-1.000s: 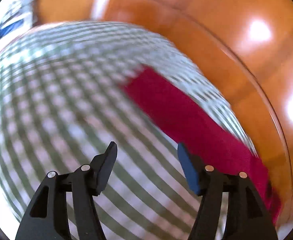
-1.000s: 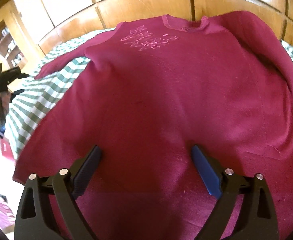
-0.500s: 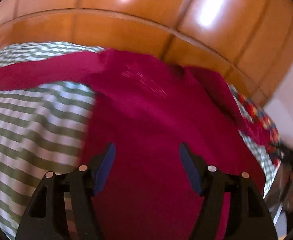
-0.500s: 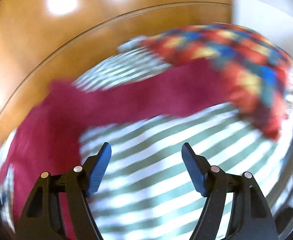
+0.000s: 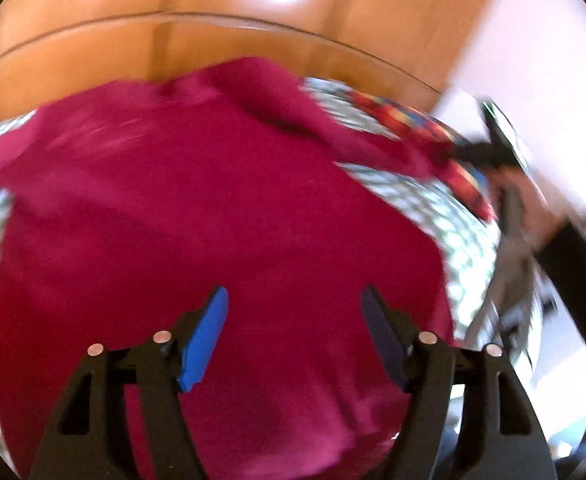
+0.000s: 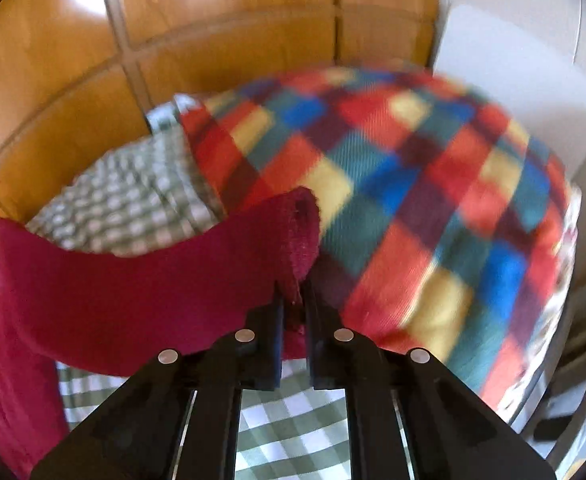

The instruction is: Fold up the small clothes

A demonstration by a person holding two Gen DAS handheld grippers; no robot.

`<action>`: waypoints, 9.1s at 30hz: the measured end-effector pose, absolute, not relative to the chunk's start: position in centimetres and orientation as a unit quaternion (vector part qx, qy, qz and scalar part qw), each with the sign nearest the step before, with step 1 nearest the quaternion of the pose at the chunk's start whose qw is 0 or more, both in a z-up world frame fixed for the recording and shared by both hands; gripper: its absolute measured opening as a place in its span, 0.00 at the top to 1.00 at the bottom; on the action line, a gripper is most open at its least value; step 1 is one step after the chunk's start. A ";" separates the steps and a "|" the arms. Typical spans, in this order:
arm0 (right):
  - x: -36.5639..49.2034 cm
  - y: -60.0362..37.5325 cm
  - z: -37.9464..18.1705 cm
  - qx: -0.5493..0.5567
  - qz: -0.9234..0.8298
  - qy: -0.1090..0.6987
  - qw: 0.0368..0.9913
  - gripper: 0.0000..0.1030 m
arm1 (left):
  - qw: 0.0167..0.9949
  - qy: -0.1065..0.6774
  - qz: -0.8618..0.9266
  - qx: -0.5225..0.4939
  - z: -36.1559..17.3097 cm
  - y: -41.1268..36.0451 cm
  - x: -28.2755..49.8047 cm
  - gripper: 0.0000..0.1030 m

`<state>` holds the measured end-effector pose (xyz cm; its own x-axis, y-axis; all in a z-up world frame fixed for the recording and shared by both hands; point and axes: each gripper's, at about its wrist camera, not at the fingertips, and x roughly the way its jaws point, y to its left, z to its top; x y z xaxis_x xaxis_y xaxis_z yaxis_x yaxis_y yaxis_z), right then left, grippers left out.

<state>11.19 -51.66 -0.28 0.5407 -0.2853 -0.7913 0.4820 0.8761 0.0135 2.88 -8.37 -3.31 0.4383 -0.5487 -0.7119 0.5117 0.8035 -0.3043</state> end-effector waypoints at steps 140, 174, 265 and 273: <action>23.1 -41.8 9.0 0.194 0.014 0.324 0.926 0.94 | 0.873 0.472 -0.108 -0.057 -6.6 -0.6 11.0 0.03; 14.9 -35.7 -3.8 0.196 0.008 0.436 0.878 0.34 | 0.864 0.461 -0.107 -0.172 -4.2 2.0 26.8 0.28; 17.7 -14.7 -9.4 -0.075 0.062 0.445 0.890 0.03 | 0.774 0.331 0.309 -0.442 -9.6 45.5 13.8 0.59; 17.9 -14.5 -9.5 -0.077 0.061 0.444 0.891 0.03 | 0.803 0.337 0.280 -0.403 -8.3 44.9 16.2 0.95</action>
<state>17.86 -14.52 -9.49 0.5988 0.0396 -0.7999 -0.1760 0.9809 -0.0833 16.23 44.87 -8.33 0.6158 0.1782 -0.7675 -0.7217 0.5185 -0.4587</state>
